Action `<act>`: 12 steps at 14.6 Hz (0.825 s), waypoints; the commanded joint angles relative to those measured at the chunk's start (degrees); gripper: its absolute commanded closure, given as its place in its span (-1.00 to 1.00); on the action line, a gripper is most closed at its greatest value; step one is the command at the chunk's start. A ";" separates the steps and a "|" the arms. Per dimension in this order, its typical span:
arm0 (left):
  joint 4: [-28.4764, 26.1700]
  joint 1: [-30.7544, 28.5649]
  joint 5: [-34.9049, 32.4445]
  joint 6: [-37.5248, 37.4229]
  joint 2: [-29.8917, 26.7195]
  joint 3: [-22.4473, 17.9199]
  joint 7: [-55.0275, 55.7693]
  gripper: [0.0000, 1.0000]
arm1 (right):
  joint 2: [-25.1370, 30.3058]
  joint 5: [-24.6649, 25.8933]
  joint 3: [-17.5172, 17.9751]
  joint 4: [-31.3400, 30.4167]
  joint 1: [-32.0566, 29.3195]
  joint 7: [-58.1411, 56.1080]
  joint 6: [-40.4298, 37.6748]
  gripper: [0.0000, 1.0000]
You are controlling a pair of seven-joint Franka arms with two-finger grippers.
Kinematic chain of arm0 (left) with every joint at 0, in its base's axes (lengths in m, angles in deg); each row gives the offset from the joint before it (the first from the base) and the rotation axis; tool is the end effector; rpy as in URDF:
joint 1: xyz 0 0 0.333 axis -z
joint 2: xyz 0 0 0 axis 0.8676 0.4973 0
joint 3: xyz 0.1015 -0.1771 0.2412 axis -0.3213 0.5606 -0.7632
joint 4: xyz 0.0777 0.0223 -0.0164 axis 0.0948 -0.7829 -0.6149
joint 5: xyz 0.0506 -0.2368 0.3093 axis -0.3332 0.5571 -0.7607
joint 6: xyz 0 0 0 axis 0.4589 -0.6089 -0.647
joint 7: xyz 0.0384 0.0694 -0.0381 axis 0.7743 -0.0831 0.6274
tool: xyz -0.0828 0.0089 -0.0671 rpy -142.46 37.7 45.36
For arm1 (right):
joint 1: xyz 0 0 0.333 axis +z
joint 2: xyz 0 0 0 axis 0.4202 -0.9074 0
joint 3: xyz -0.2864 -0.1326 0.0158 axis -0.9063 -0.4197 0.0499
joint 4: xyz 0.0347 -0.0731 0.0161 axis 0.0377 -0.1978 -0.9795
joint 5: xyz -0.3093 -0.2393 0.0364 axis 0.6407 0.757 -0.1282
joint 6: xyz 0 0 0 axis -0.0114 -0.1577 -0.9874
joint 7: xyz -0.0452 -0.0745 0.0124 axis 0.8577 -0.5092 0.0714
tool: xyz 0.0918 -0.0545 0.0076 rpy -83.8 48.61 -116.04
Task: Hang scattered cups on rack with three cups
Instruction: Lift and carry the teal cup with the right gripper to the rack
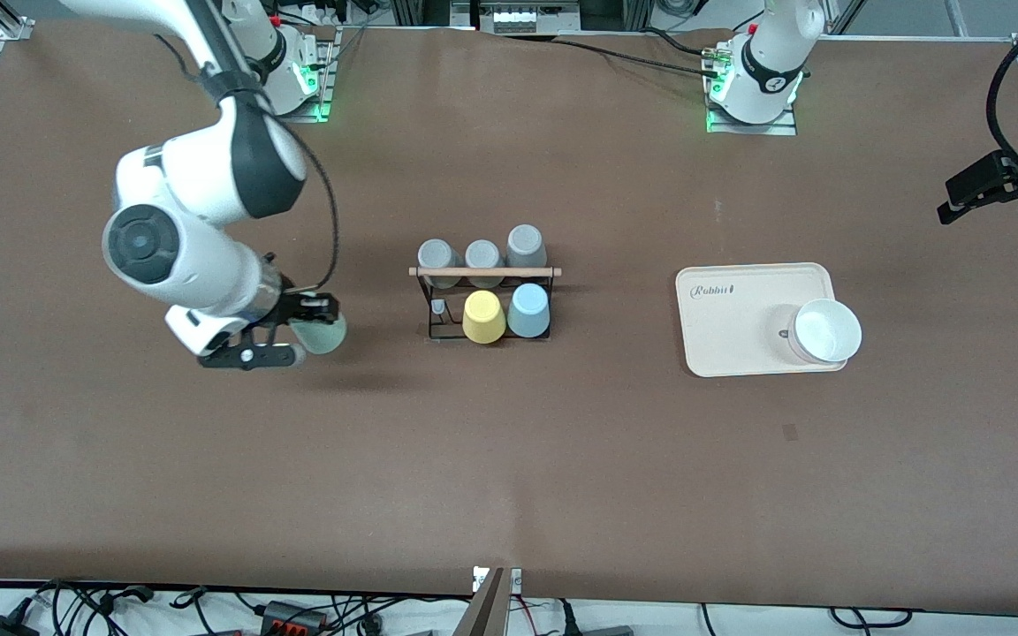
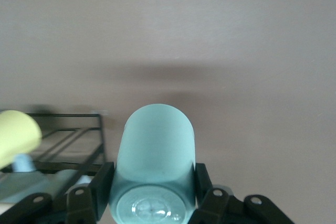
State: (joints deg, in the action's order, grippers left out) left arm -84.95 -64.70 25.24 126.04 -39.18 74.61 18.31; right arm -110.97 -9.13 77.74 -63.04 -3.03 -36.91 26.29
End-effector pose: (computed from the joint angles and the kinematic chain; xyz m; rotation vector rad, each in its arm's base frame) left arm 0.5561 0.0163 0.6457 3.1074 0.0624 0.0196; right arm 0.6223 0.2460 0.4073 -3.0881 0.0256 0.1632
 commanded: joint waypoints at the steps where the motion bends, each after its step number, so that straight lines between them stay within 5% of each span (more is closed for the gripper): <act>1: -1.15 -0.58 -1.18 0.53 -1.15 0.68 -1.25 -1.00 | -1.74 -0.86 -0.42 4.21 3.22 7.41 -1.74 0.52; 12: -0.80 -0.49 -1.01 0.89 -0.71 0.94 -1.33 -1.00 | -9.82 -0.60 -0.42 13.01 12.19 16.92 -1.65 0.52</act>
State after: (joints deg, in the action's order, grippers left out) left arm -84.96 -64.68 25.24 126.10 -39.18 75.09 18.30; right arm -119.22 -9.29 77.80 -52.49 8.35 -20.69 26.10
